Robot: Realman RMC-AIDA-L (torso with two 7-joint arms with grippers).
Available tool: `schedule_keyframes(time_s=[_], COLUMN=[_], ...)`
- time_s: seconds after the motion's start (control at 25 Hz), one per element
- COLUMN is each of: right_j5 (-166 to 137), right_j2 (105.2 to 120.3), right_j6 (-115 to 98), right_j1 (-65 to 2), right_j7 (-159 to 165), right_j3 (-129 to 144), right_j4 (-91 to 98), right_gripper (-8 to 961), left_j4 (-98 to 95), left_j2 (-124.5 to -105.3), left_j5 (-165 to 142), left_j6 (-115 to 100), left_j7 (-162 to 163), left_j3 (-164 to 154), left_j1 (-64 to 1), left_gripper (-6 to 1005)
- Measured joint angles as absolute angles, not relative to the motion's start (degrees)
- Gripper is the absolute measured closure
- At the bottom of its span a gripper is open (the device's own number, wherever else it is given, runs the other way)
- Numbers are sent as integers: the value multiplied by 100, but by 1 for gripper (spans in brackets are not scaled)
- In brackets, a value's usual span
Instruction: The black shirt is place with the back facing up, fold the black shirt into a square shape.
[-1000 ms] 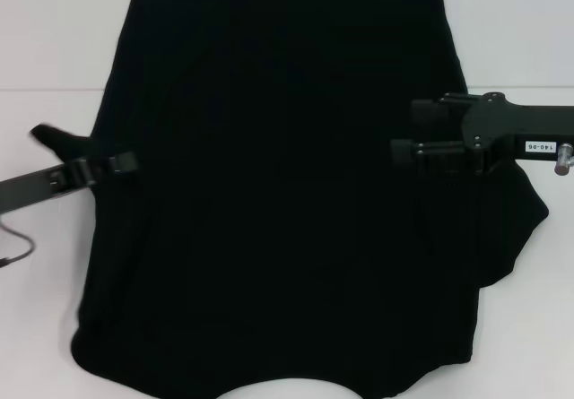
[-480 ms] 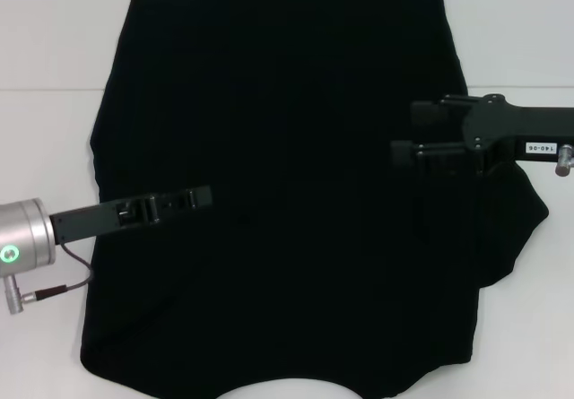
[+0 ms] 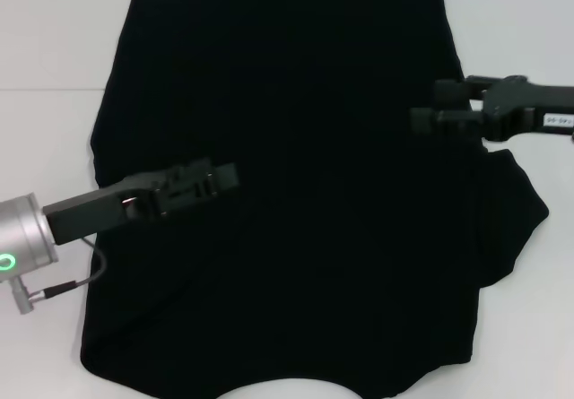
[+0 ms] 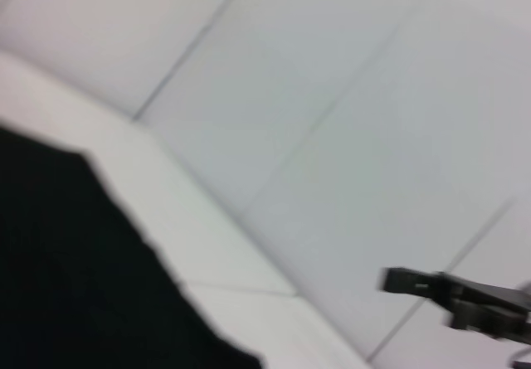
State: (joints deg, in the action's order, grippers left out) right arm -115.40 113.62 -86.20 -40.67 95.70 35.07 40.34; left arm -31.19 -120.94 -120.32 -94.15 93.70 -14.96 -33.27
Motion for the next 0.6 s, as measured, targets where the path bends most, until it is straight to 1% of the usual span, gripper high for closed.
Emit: schedule_keyframes(time_s=[0.04, 0.24, 0.36, 0.4, 0.44, 0.48, 0.6], right_j5=[-11540, -11577, -11665, -11901, -12036, -12036, -12480], right_j2=[11340, 11291, 11218, 11134, 11089, 11089, 10918], right_j6=[-8583, -8534, -8525, -8532, -8527, -8527, -8478], right_j1=[-4014, -3901, -3847, -3842, -3841, -3841, -3838], right_j7=[9943, 10761, 11387, 11756, 11898, 11898, 12399], right_j3=[3394, 3334, 3394, 3411, 3401, 3401, 3393], right_j4=[4104, 4157, 4163, 4177, 4183, 4183, 4201], right_gripper=[71, 71, 71, 71, 71, 71, 72], left_j4=[-3066, -2931, -2938, -2944, -2944, -2945, -2973], left_j2=[-12094, -12109, -12130, -12132, -12134, -12139, -12193], left_j5=[-12000, -11958, -11956, -11955, -11959, -11967, -11990], left_j6=[-9458, -9800, -9914, -9910, -9890, -9875, -9895], left_j7=[9203, 8052, 7546, 7474, 7413, 7366, 7197], left_j3=[-1497, -1638, -1961, -2066, -2188, -2313, -2599], left_j1=[-3357, -3555, -3612, -3619, -3624, -3626, -3578], left_gripper=[356, 131, 82, 66, 50, 34, 38])
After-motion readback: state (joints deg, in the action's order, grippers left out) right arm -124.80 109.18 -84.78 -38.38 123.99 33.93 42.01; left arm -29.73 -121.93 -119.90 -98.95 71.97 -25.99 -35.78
